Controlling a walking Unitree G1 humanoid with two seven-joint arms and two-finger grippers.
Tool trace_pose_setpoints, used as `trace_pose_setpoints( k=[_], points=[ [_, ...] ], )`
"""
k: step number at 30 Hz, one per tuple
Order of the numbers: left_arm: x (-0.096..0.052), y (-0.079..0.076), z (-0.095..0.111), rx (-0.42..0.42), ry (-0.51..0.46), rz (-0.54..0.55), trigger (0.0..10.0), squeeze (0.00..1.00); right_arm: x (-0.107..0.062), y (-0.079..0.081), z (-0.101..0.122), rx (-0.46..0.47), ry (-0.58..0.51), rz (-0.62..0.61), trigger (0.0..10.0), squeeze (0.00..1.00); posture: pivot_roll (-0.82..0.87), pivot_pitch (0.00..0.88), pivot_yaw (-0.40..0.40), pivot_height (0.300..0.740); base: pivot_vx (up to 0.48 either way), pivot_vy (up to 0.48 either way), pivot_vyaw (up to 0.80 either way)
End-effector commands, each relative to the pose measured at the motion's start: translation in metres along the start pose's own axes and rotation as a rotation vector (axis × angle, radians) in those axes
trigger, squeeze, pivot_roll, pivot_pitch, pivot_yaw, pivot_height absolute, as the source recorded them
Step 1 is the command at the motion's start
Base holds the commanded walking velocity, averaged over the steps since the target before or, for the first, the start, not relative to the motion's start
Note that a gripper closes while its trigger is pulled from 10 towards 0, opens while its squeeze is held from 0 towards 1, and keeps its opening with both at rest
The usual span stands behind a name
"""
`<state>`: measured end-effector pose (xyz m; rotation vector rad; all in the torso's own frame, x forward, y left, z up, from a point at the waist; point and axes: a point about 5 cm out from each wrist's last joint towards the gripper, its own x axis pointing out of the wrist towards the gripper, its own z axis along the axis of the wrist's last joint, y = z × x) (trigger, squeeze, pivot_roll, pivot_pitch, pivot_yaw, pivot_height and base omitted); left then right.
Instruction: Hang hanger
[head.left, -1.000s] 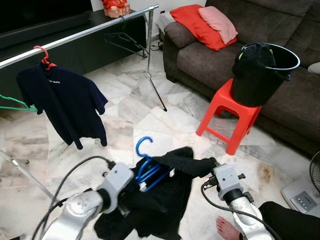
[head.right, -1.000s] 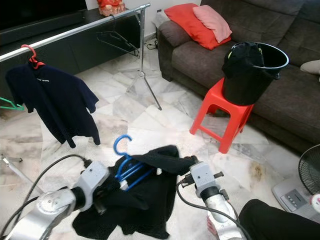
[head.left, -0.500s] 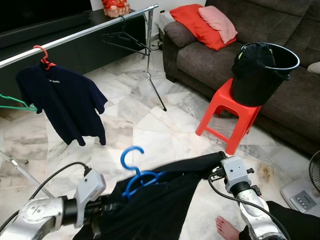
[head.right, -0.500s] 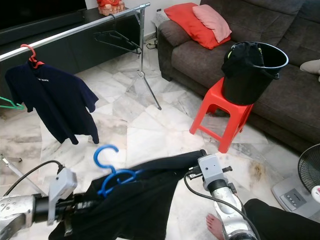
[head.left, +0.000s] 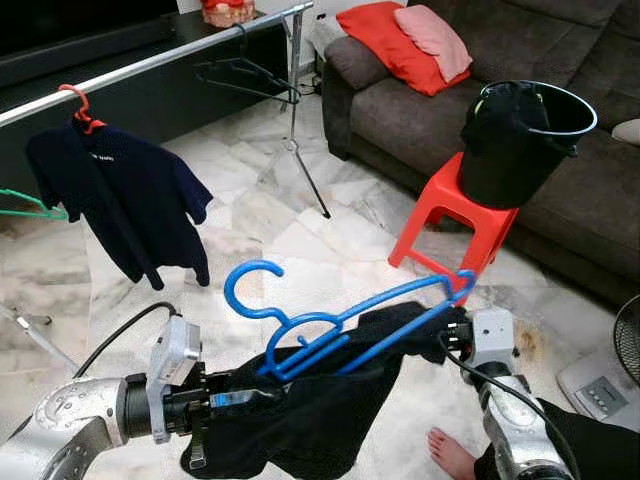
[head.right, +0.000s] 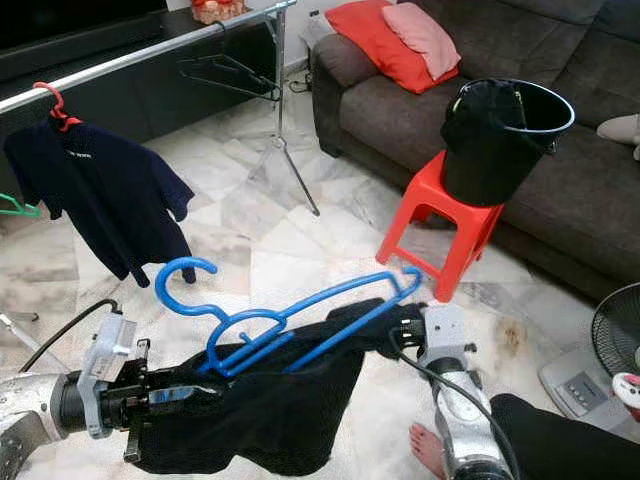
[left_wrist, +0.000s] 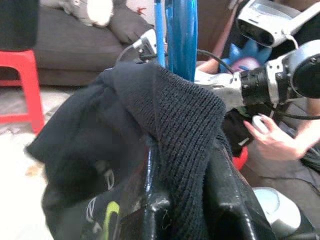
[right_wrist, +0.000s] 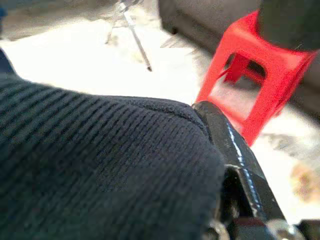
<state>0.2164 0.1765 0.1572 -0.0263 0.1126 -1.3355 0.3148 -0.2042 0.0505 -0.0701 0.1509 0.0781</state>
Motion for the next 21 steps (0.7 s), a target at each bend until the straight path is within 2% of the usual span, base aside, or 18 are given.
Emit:
trace_pose_setpoints(
  k=[1, 3, 6, 9, 10, 11, 13, 14, 15, 16, 17, 19, 20, 21],
  points=[
    [-0.004, -0.001, 0.006, 0.024, -0.03, -0.009, 10.0, 0.0, -0.008, -0.018, -0.008, 0.075, 0.029, -0.063, 0.0, 0.0, 0.04, 0.173, -0.048, 0.74, 0.0, 0.0, 0.0],
    [0.001, 0.002, 0.006, 0.022, -0.049, 0.013, 10.0, 0.0, -0.008, -0.011, -0.01, 0.085, 0.03, -0.022, 0.0, 0.0, 0.04, 0.174, -0.048, 0.74, 0.0, 0.0, 0.0],
    [0.016, 0.008, 0.003, 0.048, -0.036, 0.074, 10.0, 0.0, -0.008, 0.003, -0.013, 0.075, 0.04, 0.052, 0.0, 0.0, 0.04, 0.175, -0.047, 0.74, 0.0, 0.0, 0.0],
    [0.021, 0.011, 0.001, 0.061, -0.026, 0.105, 10.0, 0.0, -0.008, 0.009, -0.014, 0.058, 0.049, 0.087, 0.0, 0.0, 0.04, 0.176, -0.047, 0.74, 0.0, 0.0, 0.0],
    [0.026, 0.016, -0.001, 0.072, -0.024, 0.156, 10.0, 0.0, -0.009, 0.016, -0.02, 0.0, 0.091, 0.14, 4.4, 0.0, 0.04, 0.176, -0.045, 0.74, 0.0, 0.0, 0.0],
    [0.03, 0.018, -0.002, 0.078, -0.022, 0.18, 10.0, 0.0, -0.01, 0.019, -0.023, -0.04, 0.119, 0.172, 10.0, 0.0, 0.04, 0.177, -0.045, 0.74, 0.0, 0.0, 0.0],
    [0.035, 0.02, -0.005, 0.095, -0.011, 0.219, 10.0, 0.0, -0.013, 0.023, -0.028, -0.081, 0.149, 0.235, 10.0, 0.02, 0.04, 0.177, -0.043, 0.74, 0.0, 0.0, 0.0],
    [0.035, 0.021, -0.007, 0.1, -0.005, 0.229, 10.0, 0.0, -0.014, 0.025, -0.031, -0.086, 0.175, 0.261, 10.0, 0.61, 0.04, 0.177, -0.042, 0.74, 0.0, 0.0, 0.0],
    [0.036, 0.022, -0.009, 0.101, 0.001, 0.239, 10.0, 0.0, -0.016, 0.026, -0.034, -0.1, 0.193, 0.29, 10.0, 1.0, 0.03, 0.176, -0.044, 0.74, 0.0, 0.0, 0.0],
    [0.036, 0.023, -0.011, 0.104, 0.011, 0.251, 10.0, 0.0, -0.019, 0.028, -0.037, -0.12, 0.212, 0.345, 10.0, 1.0, 0.03, 0.177, -0.044, 0.74, 0.0, 0.0, 0.0],
    [0.036, 0.023, -0.011, 0.104, 0.011, 0.251, 10.0, 0.0, -0.019, 0.028, -0.037, -0.12, 0.212, 0.345, 10.0, 1.0, 0.03, 0.177, -0.044, 0.74, 0.0, 0.0, 0.0],
    [0.033, 0.028, -0.013, 0.116, 0.024, 0.301, 10.0, 0.0, -0.026, 0.034, -0.045, -0.143, 0.261, 0.457, 10.0, 1.0, 0.03, 0.177, -0.044, 0.74, 0.0, 0.0, 0.0],
    [0.032, 0.033, -0.011, 0.142, 0.021, 0.341, 10.0, 0.0, -0.034, 0.039, -0.05, -0.179, 0.293, 0.555, 10.0, 1.0, 0.03, 0.177, -0.042, 0.74, 0.0, 0.0, 0.0],
    [0.032, 0.033, -0.011, 0.142, 0.021, 0.341, 10.0, 0.0, -0.034, 0.039, -0.05, -0.179, 0.293, 0.555, 10.0, 1.0, 0.03, 0.177, -0.042, 0.74, 0.0, 0.0, 0.0]
  ],
)
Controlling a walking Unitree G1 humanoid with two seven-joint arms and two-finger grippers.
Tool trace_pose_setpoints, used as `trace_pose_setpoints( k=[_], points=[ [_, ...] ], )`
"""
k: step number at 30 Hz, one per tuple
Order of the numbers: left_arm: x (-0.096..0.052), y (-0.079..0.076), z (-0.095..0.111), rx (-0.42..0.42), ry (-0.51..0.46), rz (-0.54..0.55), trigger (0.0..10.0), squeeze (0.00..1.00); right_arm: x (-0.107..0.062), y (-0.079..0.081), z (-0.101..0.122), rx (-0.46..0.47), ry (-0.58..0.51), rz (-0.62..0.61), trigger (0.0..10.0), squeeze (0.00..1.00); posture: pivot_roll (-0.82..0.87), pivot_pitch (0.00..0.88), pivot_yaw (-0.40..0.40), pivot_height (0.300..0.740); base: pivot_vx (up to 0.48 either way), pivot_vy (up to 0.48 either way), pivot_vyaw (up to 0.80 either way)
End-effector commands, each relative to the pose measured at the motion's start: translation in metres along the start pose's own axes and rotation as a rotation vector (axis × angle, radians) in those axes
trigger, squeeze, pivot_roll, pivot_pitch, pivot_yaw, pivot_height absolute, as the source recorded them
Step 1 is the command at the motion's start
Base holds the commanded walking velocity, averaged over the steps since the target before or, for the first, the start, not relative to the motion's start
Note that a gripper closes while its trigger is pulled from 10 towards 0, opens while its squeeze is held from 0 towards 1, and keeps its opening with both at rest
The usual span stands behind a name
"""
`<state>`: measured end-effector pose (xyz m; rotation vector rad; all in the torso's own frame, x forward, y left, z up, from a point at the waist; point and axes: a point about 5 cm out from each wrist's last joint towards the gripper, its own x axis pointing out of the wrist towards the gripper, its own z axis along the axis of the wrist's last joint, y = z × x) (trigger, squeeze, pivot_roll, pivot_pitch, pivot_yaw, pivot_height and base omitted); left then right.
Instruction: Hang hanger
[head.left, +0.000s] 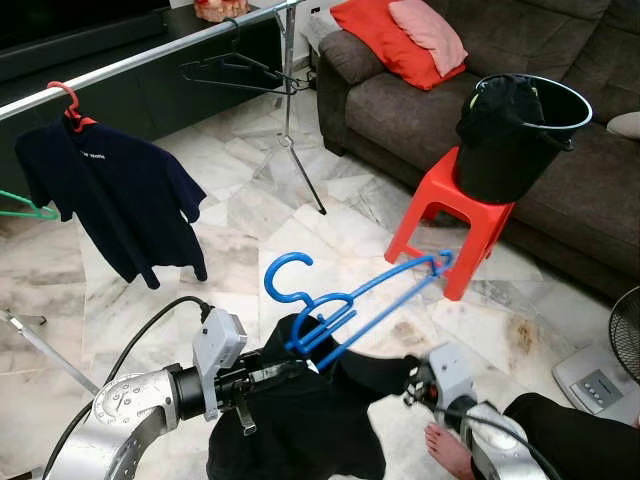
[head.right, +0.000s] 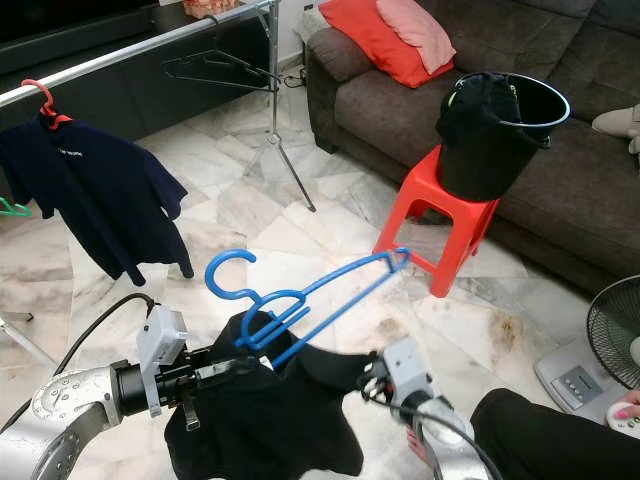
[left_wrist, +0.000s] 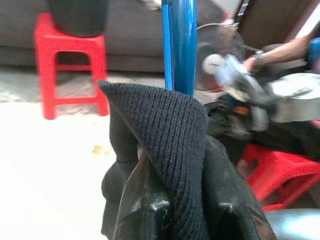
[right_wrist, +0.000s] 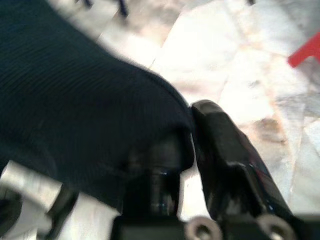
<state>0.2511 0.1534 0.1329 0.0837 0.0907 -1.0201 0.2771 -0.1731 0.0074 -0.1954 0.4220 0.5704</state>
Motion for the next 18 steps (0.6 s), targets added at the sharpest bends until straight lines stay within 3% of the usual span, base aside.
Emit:
trace_pose_setpoints(
  k=[1, 7, 10, 12, 15, 16, 18],
  points=[
    [0.001, 0.005, 0.009, 0.066, -0.027, 0.036, 10.0, 0.0, -0.003, 0.008, -0.007, -0.036, 0.043, 0.089, 10.0, 1.0, 0.03, 0.177, -0.042, 0.74, 0.0, 0.0, 0.0],
    [0.007, 0.003, 0.01, 0.056, -0.062, 0.046, 10.0, 0.0, -0.005, 0.007, -0.022, -0.023, 0.171, 0.051, 10.0, 1.0, 0.03, 0.174, -0.045, 0.74, 0.0, 0.0, 0.0],
    [0.009, 0.003, 0.009, 0.062, -0.072, 0.075, 10.0, 0.0, -0.004, 0.006, -0.018, 0.198, 0.094, -0.014, 10.0, 1.0, 0.03, 0.175, -0.048, 0.74, 0.0, 0.0, 0.0],
    [0.009, 0.005, 0.009, 0.068, -0.068, 0.089, 10.0, 0.0, -0.006, 0.009, -0.015, 0.208, 0.063, 0.023, 10.0, 1.0, 0.03, 0.173, -0.048, 0.74, 0.0, 0.0, 0.0],
    [0.007, 0.007, 0.001, 0.079, 0.001, 0.094, 10.0, 0.0, -0.015, 0.018, -0.011, 0.137, 0.035, 0.15, 10.0, 0.99, 0.02, 0.173, -0.048, 0.74, 0.0, 0.0, 0.0],
    [0.005, 0.011, -0.012, 0.139, 0.122, 0.109, 10.0, 0.0, -0.023, 0.022, -0.008, 0.08, 0.036, 0.245, 10.0, 0.0, 0.02, 0.173, -0.048, 0.74, 0.0, 0.0, 0.0],
    [0.004, 0.016, -0.024, 0.213, 0.228, 0.132, 10.0, 0.0, -0.029, 0.026, -0.005, 0.024, 0.047, 0.324, 10.0, 0.0, 0.02, 0.173, -0.047, 0.74, 0.0, 0.0, 0.0]
  ],
)
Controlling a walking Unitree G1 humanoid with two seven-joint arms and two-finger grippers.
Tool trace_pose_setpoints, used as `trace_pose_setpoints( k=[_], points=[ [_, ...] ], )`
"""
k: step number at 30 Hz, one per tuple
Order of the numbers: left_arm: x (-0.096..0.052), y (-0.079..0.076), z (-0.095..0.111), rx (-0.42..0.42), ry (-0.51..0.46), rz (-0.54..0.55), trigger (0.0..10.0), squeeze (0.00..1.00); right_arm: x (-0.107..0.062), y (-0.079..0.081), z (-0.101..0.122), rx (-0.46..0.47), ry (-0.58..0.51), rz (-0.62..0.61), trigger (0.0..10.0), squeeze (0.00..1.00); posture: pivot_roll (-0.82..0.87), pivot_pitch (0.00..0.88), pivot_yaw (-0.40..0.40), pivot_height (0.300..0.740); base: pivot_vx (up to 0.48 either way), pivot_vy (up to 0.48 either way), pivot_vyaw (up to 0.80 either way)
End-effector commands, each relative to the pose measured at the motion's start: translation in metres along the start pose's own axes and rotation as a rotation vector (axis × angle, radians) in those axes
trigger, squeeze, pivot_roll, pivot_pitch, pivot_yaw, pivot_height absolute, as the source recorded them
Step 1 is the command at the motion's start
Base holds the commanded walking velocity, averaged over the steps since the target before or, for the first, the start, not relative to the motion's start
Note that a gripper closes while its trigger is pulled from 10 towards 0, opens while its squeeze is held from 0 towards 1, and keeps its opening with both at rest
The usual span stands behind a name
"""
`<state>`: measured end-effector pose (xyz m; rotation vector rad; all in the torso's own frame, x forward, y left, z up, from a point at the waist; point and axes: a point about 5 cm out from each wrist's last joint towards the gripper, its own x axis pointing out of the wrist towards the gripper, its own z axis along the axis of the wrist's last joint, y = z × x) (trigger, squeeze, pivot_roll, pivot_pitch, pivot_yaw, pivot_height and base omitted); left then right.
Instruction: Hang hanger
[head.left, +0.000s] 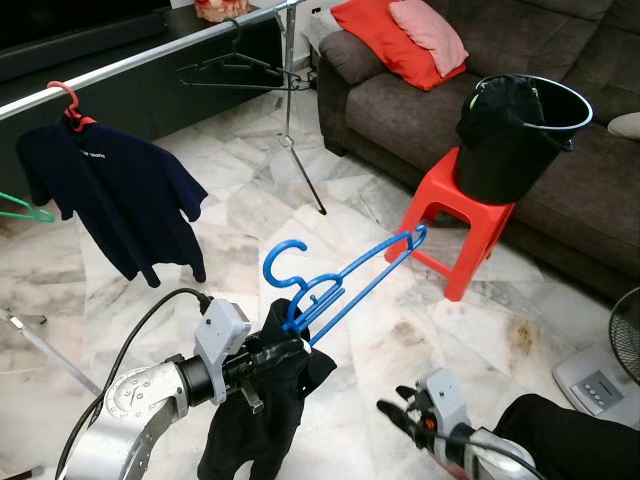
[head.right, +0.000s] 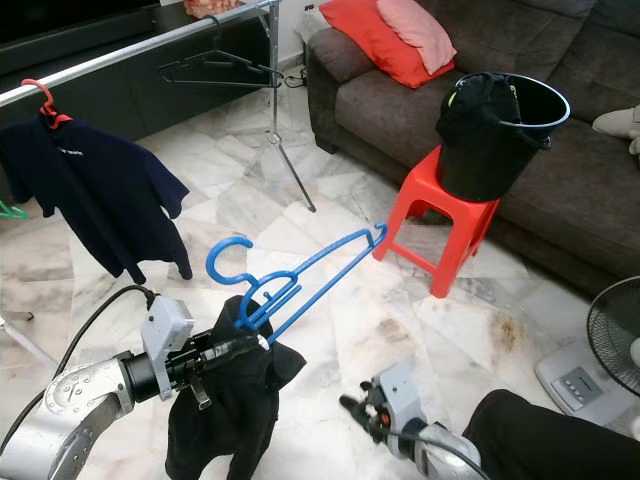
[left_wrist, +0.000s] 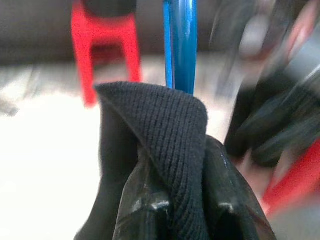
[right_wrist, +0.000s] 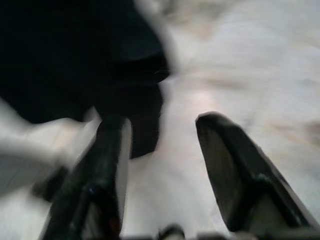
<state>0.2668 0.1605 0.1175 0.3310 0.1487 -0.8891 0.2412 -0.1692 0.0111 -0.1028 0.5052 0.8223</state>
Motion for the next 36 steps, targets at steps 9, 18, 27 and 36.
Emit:
trace_pose_setpoints(
  k=[9, 18, 27, 36],
  points=[
    [0.005, -0.006, -0.029, 0.119, 0.187, 0.02, 10.0, 0.0, -0.054, 0.029, 0.043, -0.183, 0.012, 0.385, 10.0, 0.0, 0.01, 0.167, -0.05, 0.74, 0.0, 0.0, 0.0],
    [0.005, -0.017, -0.032, 0.212, 0.258, -0.164, 10.0, 0.0, -0.065, -0.015, 0.074, -0.37, 0.056, 0.255, 10.0, 0.0, 0.01, 0.153, -0.039, 0.74, 0.0, 0.0, 0.0],
    [-0.007, -0.03, -0.031, 0.215, 0.353, -0.355, 10.0, 0.0, -0.072, -0.041, 0.096, -0.412, 0.027, 0.201, 10.0, 0.0, 0.03, 0.146, -0.035, 0.74, 0.0, 0.0, 0.0],
    [0.0, -0.035, -0.013, 0.224, 0.38, -0.448, 10.0, 0.0, -0.058, -0.031, 0.103, -0.389, -0.098, 0.313, 10.0, 0.0, 0.05, 0.152, -0.046, 0.74, 0.0, 0.0, 0.0]
  ],
)
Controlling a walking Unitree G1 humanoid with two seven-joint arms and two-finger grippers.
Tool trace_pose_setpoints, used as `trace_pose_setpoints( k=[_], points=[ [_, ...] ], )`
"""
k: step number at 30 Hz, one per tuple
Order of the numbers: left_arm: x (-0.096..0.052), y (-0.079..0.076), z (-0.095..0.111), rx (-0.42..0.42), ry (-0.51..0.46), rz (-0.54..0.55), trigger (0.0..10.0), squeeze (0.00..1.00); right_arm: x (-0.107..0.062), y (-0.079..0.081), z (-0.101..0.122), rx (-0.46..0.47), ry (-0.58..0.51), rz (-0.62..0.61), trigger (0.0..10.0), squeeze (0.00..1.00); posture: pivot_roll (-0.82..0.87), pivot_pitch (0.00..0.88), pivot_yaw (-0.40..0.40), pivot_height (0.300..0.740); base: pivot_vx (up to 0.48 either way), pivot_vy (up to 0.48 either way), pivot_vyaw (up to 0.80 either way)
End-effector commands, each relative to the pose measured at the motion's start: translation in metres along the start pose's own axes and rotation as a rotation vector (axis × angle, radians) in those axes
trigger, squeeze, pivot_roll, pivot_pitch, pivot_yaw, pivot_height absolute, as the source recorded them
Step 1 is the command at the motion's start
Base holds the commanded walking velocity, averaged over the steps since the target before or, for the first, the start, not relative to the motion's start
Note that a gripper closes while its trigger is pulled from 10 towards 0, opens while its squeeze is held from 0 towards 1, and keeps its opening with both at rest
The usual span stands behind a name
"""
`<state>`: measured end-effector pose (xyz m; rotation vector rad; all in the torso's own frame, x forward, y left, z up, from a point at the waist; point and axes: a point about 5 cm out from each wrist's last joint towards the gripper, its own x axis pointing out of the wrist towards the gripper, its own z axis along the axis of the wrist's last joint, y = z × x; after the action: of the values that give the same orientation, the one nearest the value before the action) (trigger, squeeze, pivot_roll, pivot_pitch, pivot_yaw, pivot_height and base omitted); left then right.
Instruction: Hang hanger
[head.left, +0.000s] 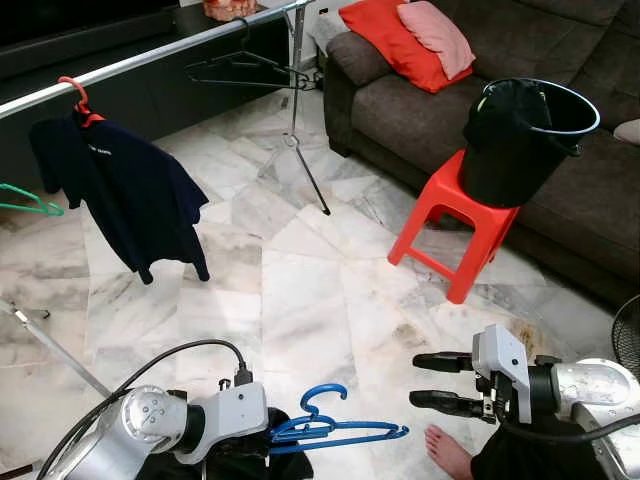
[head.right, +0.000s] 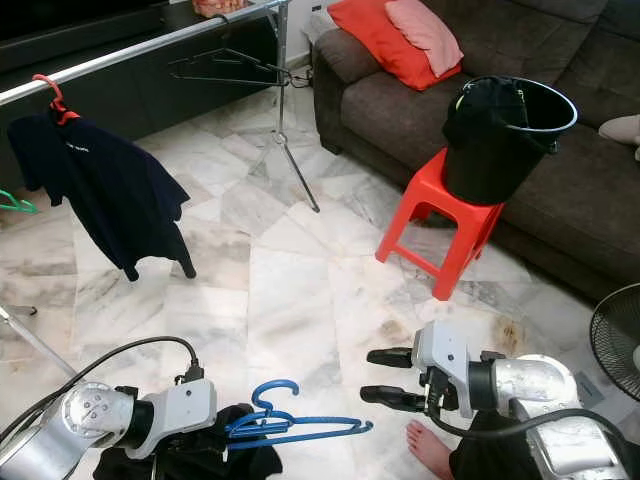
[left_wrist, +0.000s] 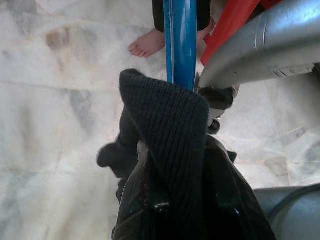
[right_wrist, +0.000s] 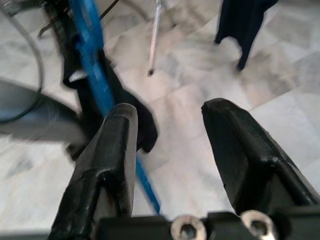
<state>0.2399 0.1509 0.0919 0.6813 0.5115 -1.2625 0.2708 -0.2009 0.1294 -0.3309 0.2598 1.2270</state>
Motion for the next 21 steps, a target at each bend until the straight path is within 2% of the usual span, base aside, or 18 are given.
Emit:
trace_pose_setpoints(
  k=[1, 3, 8, 12, 16, 21],
  points=[
    [0.001, 0.002, 0.011, 0.03, -0.02, -0.007, 10.0, 0.0, 0.006, 0.0, -0.002, -0.01, -0.01, -0.008, 10.0, 0.0, 0.05, 0.154, -0.047, 0.74, 0.0, 0.0, 0.0],
    [0.001, 0.009, 0.02, 0.055, -0.036, 0.003, 10.0, 0.0, 0.017, 0.005, -0.001, 0.009, -0.057, 0.034, 10.0, 0.0, 0.06, 0.155, -0.047, 0.74, 0.0, 0.0, 0.0],
    [0.0, 0.014, 0.038, 0.096, -0.074, -0.002, 10.0, 0.0, 0.027, 0.004, -0.012, -0.015, -0.02, 0.041, 10.0, 0.0, 0.06, 0.153, -0.055, 0.74, 0.0, 0.0, 0.0],
    [0.003, 0.01, 0.049, 0.115, -0.102, -0.031, 10.0, 0.0, 0.027, 0.013, -0.017, 0.013, -0.009, 0.129, 10.0, 0.0, 0.07, 0.154, -0.054, 0.74, 0.0, 0.0, 0.0],
    [0.004, 0.009, 0.052, 0.117, -0.102, -0.038, 10.0, 0.0, 0.023, 0.011, -0.022, 0.018, 0.003, 0.114, 10.0, 0.0, 0.06, 0.156, -0.058, 0.74, 0.0, 0.0, 0.0],
    [0.005, 0.008, 0.058, 0.126, -0.11, -0.043, 10.0, 0.0, 0.019, 0.013, -0.025, 0.043, 0.006, 0.153, 10.0, 0.0, 0.06, 0.156, -0.063, 0.74, 0.0, 0.0, 0.0]
  ],
)
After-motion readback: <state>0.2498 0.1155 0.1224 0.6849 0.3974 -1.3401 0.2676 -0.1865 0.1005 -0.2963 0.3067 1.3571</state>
